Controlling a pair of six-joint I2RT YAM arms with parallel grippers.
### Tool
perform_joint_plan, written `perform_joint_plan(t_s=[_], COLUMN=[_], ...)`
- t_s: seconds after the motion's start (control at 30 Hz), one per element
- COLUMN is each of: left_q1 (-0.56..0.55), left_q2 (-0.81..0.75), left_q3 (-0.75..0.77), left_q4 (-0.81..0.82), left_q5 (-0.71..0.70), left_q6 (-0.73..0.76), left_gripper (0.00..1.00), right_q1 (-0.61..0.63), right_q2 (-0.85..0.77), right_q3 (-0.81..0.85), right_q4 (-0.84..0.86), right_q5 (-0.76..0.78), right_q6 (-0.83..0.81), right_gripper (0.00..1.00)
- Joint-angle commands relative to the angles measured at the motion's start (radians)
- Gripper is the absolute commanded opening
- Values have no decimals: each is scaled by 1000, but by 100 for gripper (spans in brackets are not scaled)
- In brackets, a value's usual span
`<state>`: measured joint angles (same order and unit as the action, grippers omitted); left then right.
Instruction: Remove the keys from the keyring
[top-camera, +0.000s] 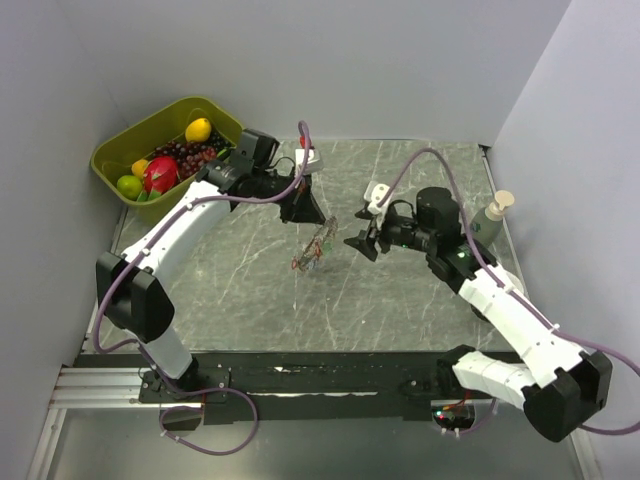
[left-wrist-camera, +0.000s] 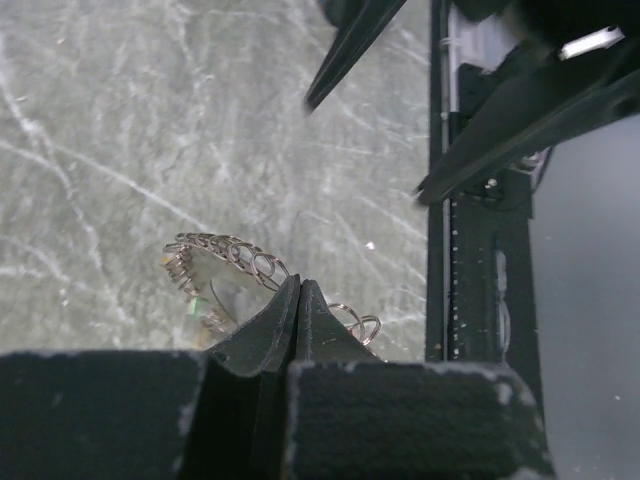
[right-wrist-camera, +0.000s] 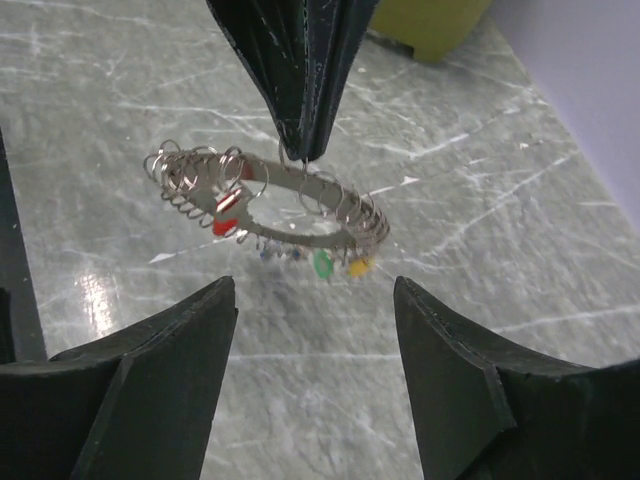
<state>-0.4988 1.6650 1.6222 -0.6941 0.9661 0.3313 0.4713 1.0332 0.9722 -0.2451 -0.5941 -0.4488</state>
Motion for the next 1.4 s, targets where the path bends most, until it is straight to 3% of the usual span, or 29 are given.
perform_joint_plan(t_s=[0.0,0.37,0.87,1.1,1.2,1.37], left_q1=[-9,-12,-18,-20,-21,-21], left_q2=[-54,-56,-70,-77,-80,-82], left_q3=[-10,-67,-90,-96,-99,-104], left_q4=[50,217,255,269,271,271], left_q5=[128,118,183,194,198,189], left_q6=[-9,-184,-216,-230,-232,-227], left_gripper=[1,1,1,1,1,1], right_q1=[38,53,61,63,63,63], right_q2=[25,39,82,119,122,84], right_q3=[-36,-127,-144,-144,-150,-168], right_q4=[119,242,313,325,336,343], right_q5=[60,79,-16,-24,-41,-73], right_q6=[36,128,205,217,226,217], right_gripper=[70,72,74,71,64,60])
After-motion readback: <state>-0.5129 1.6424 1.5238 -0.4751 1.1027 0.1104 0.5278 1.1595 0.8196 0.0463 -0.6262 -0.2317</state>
